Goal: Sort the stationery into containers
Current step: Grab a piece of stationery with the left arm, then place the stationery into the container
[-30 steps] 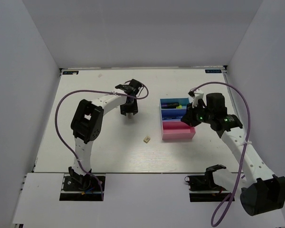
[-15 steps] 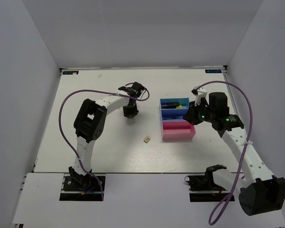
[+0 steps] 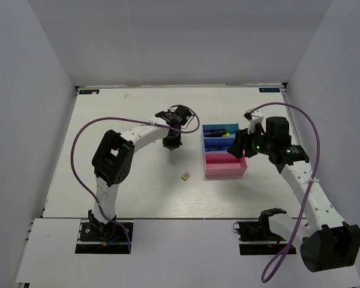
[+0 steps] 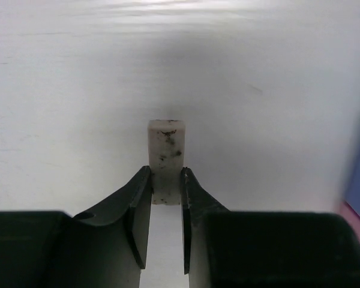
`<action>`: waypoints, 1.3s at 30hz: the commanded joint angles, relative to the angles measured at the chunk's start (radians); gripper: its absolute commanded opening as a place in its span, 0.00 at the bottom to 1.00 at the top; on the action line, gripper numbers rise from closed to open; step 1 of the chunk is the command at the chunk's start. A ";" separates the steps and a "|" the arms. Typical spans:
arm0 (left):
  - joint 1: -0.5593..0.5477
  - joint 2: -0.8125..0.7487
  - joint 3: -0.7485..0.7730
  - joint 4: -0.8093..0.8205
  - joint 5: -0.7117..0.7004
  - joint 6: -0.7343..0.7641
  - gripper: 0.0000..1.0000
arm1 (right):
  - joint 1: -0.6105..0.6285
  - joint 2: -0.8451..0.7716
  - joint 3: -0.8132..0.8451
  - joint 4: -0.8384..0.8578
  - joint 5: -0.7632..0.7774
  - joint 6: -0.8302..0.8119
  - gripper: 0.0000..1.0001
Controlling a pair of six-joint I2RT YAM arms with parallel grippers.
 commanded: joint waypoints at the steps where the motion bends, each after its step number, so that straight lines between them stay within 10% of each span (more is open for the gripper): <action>1: -0.122 -0.209 -0.007 0.091 0.046 0.121 0.00 | -0.009 -0.009 -0.007 0.032 -0.006 -0.016 0.59; 5: -0.195 -0.293 -0.051 0.183 0.110 0.162 0.00 | -0.009 -0.012 -0.017 0.045 0.009 -0.014 0.32; 24: -0.347 -0.131 0.024 0.269 0.350 0.129 0.10 | -0.044 -0.001 -0.030 0.054 0.052 -0.018 0.45; 33: -0.351 -0.123 0.038 0.257 0.334 0.132 0.57 | -0.047 0.014 -0.029 0.048 0.033 -0.025 0.60; 39: -0.342 -0.175 0.052 0.239 0.297 0.142 0.57 | -0.049 0.016 -0.032 0.048 0.005 -0.042 0.56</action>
